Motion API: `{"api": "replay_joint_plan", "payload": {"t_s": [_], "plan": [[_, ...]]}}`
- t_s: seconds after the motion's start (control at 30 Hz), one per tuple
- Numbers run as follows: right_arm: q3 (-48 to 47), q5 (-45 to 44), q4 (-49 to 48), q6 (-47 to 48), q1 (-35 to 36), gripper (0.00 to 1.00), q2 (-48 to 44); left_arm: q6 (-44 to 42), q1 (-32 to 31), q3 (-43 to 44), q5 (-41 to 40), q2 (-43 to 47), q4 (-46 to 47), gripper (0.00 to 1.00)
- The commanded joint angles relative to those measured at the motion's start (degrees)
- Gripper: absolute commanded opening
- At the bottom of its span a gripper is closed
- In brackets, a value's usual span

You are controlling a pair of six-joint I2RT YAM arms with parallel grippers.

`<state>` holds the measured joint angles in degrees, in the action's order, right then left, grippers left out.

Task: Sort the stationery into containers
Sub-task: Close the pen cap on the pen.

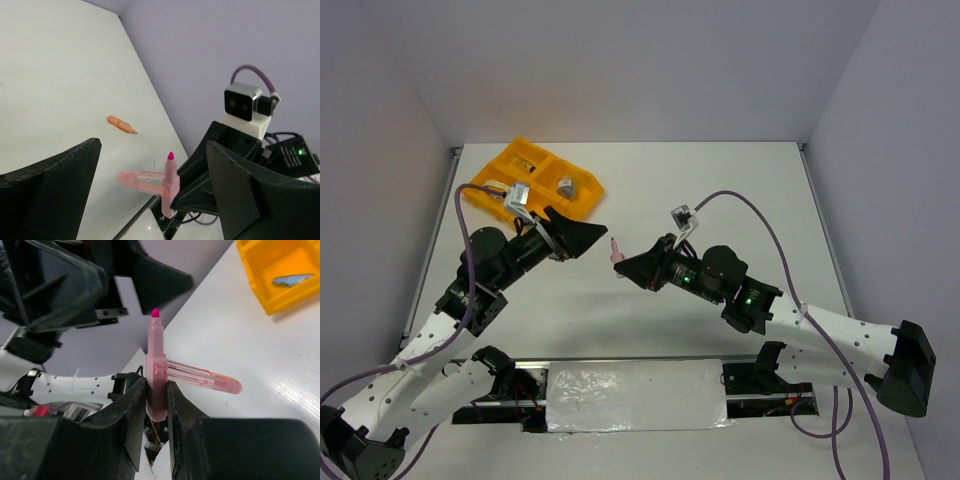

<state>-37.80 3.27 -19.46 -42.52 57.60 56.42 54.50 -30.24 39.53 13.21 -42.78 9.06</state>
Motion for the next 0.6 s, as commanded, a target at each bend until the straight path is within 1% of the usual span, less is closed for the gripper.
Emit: {"api": "replay_joint_plan", "payload": {"t_s": [0.0, 0.03, 0.07, 0.1, 0.2, 0.27, 0.33, 0.43, 0.47, 0.5, 0.53, 0.57], "plan": [[-0.9, -7.3, 5.0, 0.7, -0.1, 0.00, -3.9, -1.4, 0.0, 5.8, -8.3, 1.6, -12.9, 0.99], [-1.3, -9.0, 5.7, 0.9, 0.0, 0.00, -4.1, 0.7, 0.0, 4.7, -8.0, 2.3, -13.4, 0.99], [-2.6, -9.4, 7.3, 1.6, -0.2, 0.00, -4.0, 2.2, -0.1, 3.6, -7.3, 2.8, -12.3, 0.99], [-3.5, -9.9, 8.4, 1.8, -0.2, 0.00, -3.8, 5.4, 0.0, 2.3, -6.6, 3.3, -11.3, 0.99], [-6.0, -10.9, 11.5, 2.4, -0.2, 0.00, -2.2, 11.4, -0.1, -2.6, -3.9, 5.3, -6.3, 0.99], [-7.2, -10.8, 12.9, 1.9, -0.2, 0.00, -1.1, 14.0, -0.3, -3.2, -4.1, 6.6, -6.5, 0.99], [-7.5, -10.5, 13.0, 0.9, -0.3, 0.00, -0.4, 17.6, -0.8, -5.2, -4.8, 8.8, -5.5, 0.99], [-7.2, -10.2, 11.4, -1.8, -0.6, 0.00, -0.4, 22.7, -1.5, -9.5, -5.7, 11.8, -1.2, 0.99], [-7.3, -10.4, 10.9, -2.3, -0.5, 0.00, -0.4, 23.8, -1.6, -10.4, -5.5, 12.3, 0.1, 0.98], [-7.5, -10.5, 10.9, -2.5, -0.8, 0.00, -0.5, 24.9, -1.6, -11.7, -4.2, 12.5, 2.7, 0.92], [-8.4, -10.7, 11.2, -3.0, -1.1, 0.00, -0.6, 25.0, -1.7, -11.7, -3.6, 12.0, 2.8, 0.87], [-8.8, -11.2, 11.2, -3.0, -1.2, 0.00, -0.8, 24.2, -1.7, -11.4, -3.0, 11.5, 2.4, 0.72]]}}
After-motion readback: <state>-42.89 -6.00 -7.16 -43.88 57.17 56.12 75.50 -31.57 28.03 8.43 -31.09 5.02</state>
